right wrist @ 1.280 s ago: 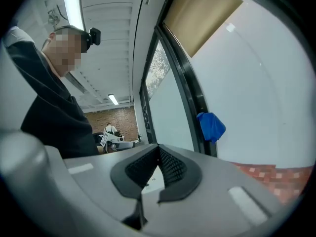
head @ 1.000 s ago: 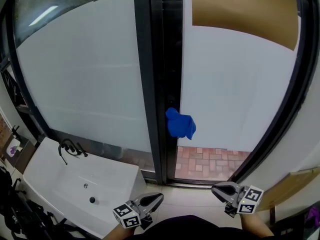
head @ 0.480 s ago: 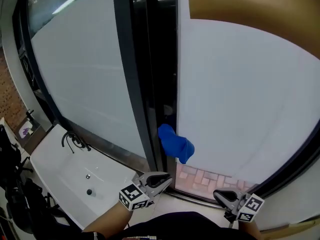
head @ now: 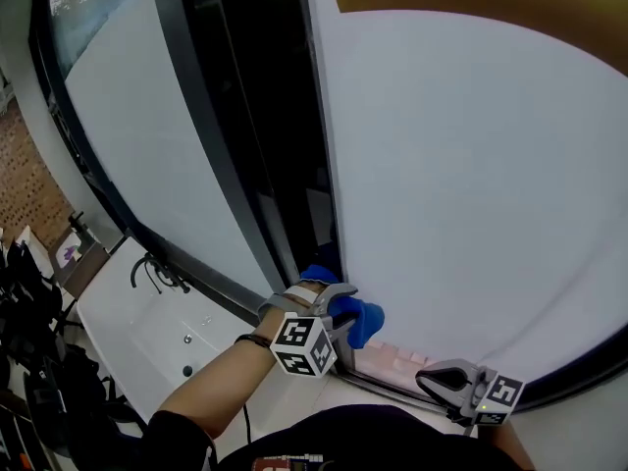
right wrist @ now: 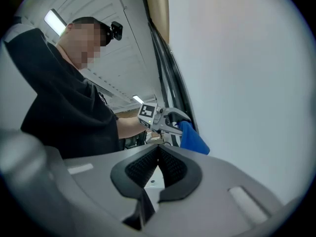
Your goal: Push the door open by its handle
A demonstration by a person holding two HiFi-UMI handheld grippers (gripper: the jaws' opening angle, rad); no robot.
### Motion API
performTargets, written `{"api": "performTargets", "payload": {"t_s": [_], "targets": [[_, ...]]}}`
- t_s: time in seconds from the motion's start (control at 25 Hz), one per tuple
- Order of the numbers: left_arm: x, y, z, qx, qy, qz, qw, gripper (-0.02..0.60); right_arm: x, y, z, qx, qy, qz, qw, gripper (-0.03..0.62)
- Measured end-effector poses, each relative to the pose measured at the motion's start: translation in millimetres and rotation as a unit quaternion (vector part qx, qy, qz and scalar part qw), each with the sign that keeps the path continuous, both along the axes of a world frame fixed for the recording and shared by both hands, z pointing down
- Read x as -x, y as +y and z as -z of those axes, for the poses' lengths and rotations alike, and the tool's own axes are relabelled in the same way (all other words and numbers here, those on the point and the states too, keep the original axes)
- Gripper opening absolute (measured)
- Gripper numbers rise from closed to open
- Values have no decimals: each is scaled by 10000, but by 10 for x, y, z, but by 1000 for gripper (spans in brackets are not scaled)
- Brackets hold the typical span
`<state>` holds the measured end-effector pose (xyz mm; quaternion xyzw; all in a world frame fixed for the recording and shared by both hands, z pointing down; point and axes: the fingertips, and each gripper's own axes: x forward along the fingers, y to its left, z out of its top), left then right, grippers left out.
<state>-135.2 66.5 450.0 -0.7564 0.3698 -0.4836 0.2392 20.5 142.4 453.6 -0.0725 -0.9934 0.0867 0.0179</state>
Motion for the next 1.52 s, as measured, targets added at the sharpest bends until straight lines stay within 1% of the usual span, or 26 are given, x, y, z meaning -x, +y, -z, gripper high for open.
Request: {"api": "performTargets", "payload": {"t_s": [0.04, 0.08, 0.12, 0.16, 0.2, 0.24, 0.28, 0.32, 0.36, 0.4, 0.52, 0.6, 0.72, 0.84, 1.0, 1.04, 1.08, 1.16, 1.28, 1.32, 1.36, 1.44, 1.52], "targets": [[-14, -62, -29, 33, -114, -118, 9999, 185, 44, -42, 0, -30, 33, -101, 9999, 0], [-35, -99, -55, 108, -208, -248, 9994, 201, 78, -77, 13, -18, 50, -219, 9997, 0], [-54, -122, -101, 228, -374, -389, 9983, 206, 104, -104, 40, 19, 36, -324, 9995, 0], [-62, -141, -182, 350, -699, -534, 9955, 204, 126, -125, 72, 48, 6, -404, 9992, 0], [-49, -160, -305, 447, -1221, -658, 9893, 166, 144, -144, 97, 53, -15, -473, 9989, 0], [-15, -182, -443, 514, -1839, -726, 9789, 109, 158, -165, 116, 45, -25, -546, 9985, 0], [20, -202, -557, 579, -2347, -735, 9675, 69, 170, -188, 135, 42, -38, -621, 9981, 0], [39, -207, -625, 680, -2623, -727, 9598, 26, 181, -207, 161, 56, -62, -682, 9976, 0], [39, -196, -655, 799, -2708, -736, 9565, 25, 191, -223, 193, 80, -96, -720, 9973, 0], [31, -185, -663, 871, -2714, -761, 9555, 25, 201, -239, 221, 99, -130, -735, 9972, 0], [23, -200, -659, 772, -2798, -802, 9536, 23, 245, -302, 228, 100, -176, -670, 9975, 0], [30, -185, -688, 808, -2879, -787, 9510, 23, 288, -314, 189, 154, -182, -557, 9982, 0], [80, -175, -736, 983, -3093, -721, 9431, 21, 355, -346, 150, 290, -229, -327, 9988, 1], [73, -196, -715, 980, -3249, -557, 9390, 21, 352, -388, 150, 368, -271, -84, 9989, 0], [170, -244, -810, 1046, -3531, -432, 9287, 21, 326, -459, 113, 437, -352, 139, 9983, 0], [196, -239, -832, 1084, -3625, -433, 9246, 21, 304, -460, 102, 449, -367, 182, 9982, 0], [226, -225, -846, 1143, -3758, -455, 9185, 21, 274, -452, 97, 448, -379, 222, 9980, 0], [291, -184, -868, 1293, -4045, -480, 9041, 20, 200, -422, 107, 409, -415, 291, 9979, 0], [388, -181, -994, 1426, -4383, -243, 8871, 20, 64, -385, 112, 347, -490, 328, 9977, 0], [407, -181, -1019, 1475, -4446, -226, 8832, 20, 4, -377, 102, 344, -491, 320, 9977, 0], [414, -201, -1047, 1474, -4452, -229, 8829, 20, -59, -378, 94, 345, -483, 311, 9978, 0], [430, -300, -1091, 1351, -4419, -209, 8866, 20, -179, -378, 96, 320, -471, 308, 9979, 0], [444, -415, -1067, 1222, -4456, -224, 8866, 20, -295, -346, 112, 275, -460, 311, 9981, 0]]}}
